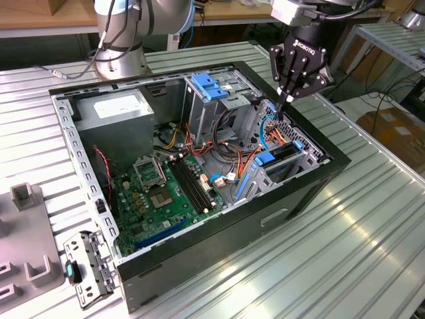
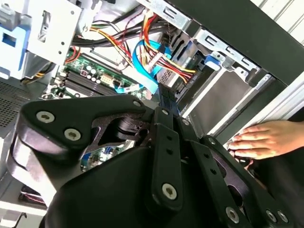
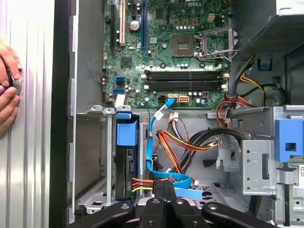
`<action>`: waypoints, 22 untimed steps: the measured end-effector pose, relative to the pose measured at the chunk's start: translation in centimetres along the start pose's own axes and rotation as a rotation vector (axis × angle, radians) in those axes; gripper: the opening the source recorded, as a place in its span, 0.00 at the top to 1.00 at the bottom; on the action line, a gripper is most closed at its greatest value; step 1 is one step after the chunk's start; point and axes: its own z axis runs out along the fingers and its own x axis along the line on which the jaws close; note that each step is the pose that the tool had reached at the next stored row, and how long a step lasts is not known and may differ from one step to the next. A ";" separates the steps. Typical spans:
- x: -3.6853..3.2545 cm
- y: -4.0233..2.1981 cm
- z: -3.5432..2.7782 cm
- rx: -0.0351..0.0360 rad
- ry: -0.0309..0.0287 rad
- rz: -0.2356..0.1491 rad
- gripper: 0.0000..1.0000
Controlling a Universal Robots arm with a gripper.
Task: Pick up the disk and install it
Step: 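Insert the second disk wire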
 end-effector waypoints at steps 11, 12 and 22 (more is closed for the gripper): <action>-0.87 -0.15 1.59 -0.0020 0.0667 0.003 0.76; -0.91 -0.17 1.78 -0.0020 0.0682 0.004 0.76; -1.04 -0.22 2.61 -0.0018 0.0790 0.004 0.84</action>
